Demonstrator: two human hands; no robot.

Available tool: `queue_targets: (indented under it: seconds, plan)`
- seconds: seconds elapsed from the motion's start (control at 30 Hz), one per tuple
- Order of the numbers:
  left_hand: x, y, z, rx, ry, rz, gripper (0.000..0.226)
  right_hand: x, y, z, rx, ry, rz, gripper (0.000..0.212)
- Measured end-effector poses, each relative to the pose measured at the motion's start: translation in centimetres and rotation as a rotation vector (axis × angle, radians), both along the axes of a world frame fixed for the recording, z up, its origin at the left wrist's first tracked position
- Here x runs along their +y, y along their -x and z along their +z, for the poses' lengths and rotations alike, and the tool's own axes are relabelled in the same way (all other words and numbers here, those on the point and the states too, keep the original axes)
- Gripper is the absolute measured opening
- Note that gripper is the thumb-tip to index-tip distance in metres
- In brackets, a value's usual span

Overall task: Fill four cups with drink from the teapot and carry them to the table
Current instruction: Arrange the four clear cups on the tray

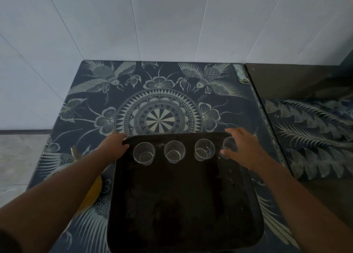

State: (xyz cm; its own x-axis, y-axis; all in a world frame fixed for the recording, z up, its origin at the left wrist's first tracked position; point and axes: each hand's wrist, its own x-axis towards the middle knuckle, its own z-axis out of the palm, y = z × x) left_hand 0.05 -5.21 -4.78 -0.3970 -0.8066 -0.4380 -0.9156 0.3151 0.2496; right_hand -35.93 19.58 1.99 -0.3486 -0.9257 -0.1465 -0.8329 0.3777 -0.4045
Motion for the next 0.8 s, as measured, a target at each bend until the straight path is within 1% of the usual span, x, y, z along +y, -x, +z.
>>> queue_targets:
  seconds: [0.13, 0.33, 0.53, 0.7, 0.73, 0.8]
  plan:
    - [2.2, -0.4, 2.9, 0.044, 0.055, -0.003, 0.045, -1.6, -3.0, 1.7, 0.025, 0.017, 0.063, 0.073]
    - [5.3, -0.4, 6.8, 0.092, 0.063, -0.068, 0.031, -3.8, -7.9, 3.4, 0.008, 0.006, 0.152, 0.07]
    - [7.9, 0.3, 8.9, 0.18, 0.088, -0.092, 0.025, -4.4, -11.2, 3.4, -0.014, -0.043, 0.207, 0.066]
    - [9.5, 0.6, 8.8, 0.194, 0.096, -0.146, 0.034, -4.3, -12.5, 2.4, -0.005, -0.037, 0.219, 0.064]
    - [9.8, 0.6, 8.6, 0.2, 0.096, -0.154, 0.039, -4.3, -12.7, 2.2, -0.006, -0.038, 0.228, 0.064]
    - [10.3, 0.7, 8.2, 0.208, 0.094, -0.164, 0.056, -4.2, -12.9, 1.6, -0.021, -0.05, 0.247, 0.067]
